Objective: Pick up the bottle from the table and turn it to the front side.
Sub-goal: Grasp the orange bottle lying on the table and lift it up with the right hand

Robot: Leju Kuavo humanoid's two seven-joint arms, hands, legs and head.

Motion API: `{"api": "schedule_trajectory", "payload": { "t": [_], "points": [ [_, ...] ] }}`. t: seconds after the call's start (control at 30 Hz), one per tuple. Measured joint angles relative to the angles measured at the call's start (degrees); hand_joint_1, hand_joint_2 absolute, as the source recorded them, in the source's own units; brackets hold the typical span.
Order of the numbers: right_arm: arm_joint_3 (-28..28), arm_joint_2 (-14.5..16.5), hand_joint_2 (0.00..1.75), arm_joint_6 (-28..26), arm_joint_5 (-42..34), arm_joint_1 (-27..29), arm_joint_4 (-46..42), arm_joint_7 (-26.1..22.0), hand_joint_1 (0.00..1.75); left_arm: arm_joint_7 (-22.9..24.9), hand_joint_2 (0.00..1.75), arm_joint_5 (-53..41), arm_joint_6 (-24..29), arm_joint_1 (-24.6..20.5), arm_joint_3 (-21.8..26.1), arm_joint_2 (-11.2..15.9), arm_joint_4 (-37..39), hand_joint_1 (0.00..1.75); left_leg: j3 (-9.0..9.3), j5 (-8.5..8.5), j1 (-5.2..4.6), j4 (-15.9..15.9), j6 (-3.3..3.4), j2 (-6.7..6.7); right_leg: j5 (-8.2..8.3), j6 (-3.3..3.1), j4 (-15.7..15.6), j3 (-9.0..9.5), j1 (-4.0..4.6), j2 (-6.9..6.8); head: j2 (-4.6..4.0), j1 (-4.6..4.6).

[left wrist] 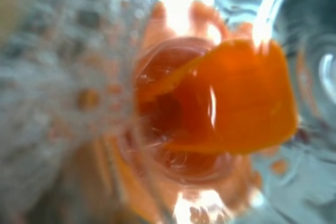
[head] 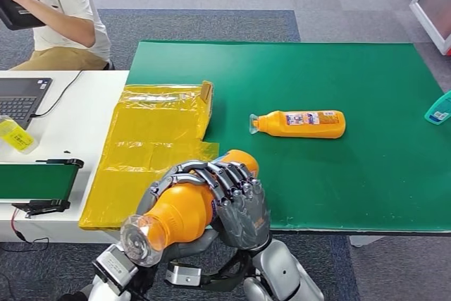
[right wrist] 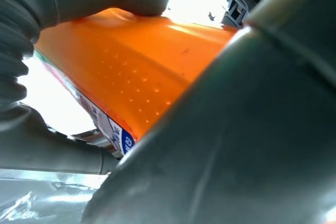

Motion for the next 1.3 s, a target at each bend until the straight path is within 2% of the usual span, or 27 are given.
{"api": "schedule_trajectory", "payload": {
  "t": [0.07,0.1,0.27,0.4,0.53,0.63,1.07,1.13,1.2,1.3],
  "points": [
    [-0.1,0.03,1.75,0.19,-0.6,0.01,0.28,0.0,0.22,0.0,1.75,-0.02,0.08,0.04,0.0,0.0,0.08,1.75,0.0,0.0,0.0,0.0,0.0,0.0,0.0,0.0,0.0,0.0,0.0,0.0,0.0,-0.01],
    [-0.16,0.05,1.75,0.35,-1.1,0.02,0.5,-0.02,0.0,-0.01,1.75,0.01,0.15,0.1,0.01,0.0,0.11,1.75,0.0,0.0,0.0,0.0,0.0,0.0,0.0,0.0,0.0,0.01,0.0,0.0,0.0,-0.01],
    [-0.56,0.15,1.75,1.27,-5.93,0.11,2.15,-1.61,0.0,-1.6,1.75,2.22,0.3,1.19,0.36,-0.41,0.13,1.75,-0.01,0.0,0.0,0.0,0.0,0.0,0.0,0.0,0.0,0.01,0.0,0.0,0.0,-0.01],
    [-1.81,0.24,1.75,5.44,-13.67,0.59,2.7,-4.76,0.0,-1.95,1.75,0.39,0.9,2.36,1.27,-1.22,0.13,1.75,-0.01,-0.01,0.0,0.0,0.0,0.0,0.0,0.0,0.0,0.0,0.0,0.0,0.0,-0.01],
    [-5.52,1.06,1.75,10.72,-21.17,2.52,2.83,-7.05,0.0,-3.09,1.75,-2.59,1.91,2.96,2.02,-1.85,-1.07,1.75,-0.05,-0.02,0.0,0.0,0.01,-0.02,-0.03,0.01,0.0,0.02,0.01,-0.03,0.0,0.0],
    [-9.47,1.96,1.75,11.7,-24.28,4.06,3.03,-8.48,0.0,-3.9,1.75,-3.03,1.71,3.23,1.63,-1.91,-2.59,1.75,-0.05,-0.02,0.0,0.0,0.01,-0.03,-0.02,0.02,0.0,0.01,0.0,-0.02,0.0,0.01],
    [-15.68,4.04,1.75,13.45,-27.64,6.39,1.0,-10.82,0.0,-4.17,1.75,-3.5,2.35,3.24,1.3,-1.89,-4.11,1.75,-0.04,-0.02,0.0,0.0,0.0,-0.02,-0.02,0.02,0.0,0.02,0.0,-0.02,0.0,-0.01],
    [-16.07,4.19,1.75,13.38,-27.55,6.54,0.36,-10.91,0.0,-4.0,1.75,-6.83,5.24,3.21,1.32,-1.92,-4.26,1.75,-0.04,-0.02,0.0,0.0,0.0,-0.02,-0.02,0.02,0.0,0.02,0.0,-0.02,0.0,-0.01],
    [-16.49,4.28,1.75,13.31,-27.15,6.9,-0.75,-10.81,0.0,-2.47,1.75,-16.69,12.76,2.98,1.5,-1.98,-4.56,1.75,-0.04,-0.02,0.0,0.0,0.01,-0.02,-0.02,0.02,0.0,0.01,0.0,-0.02,0.0,-0.01],
    [-17.22,4.3,1.75,13.74,-26.43,7.44,-3.4,-10.39,0.0,3.49,1.75,-32.58,22.94,1.96,2.4,-2.33,-4.85,1.75,-0.04,-0.02,0.0,0.0,0.01,-0.02,-0.02,0.02,0.0,0.02,0.0,-0.02,0.0,-0.01]
  ]
}}
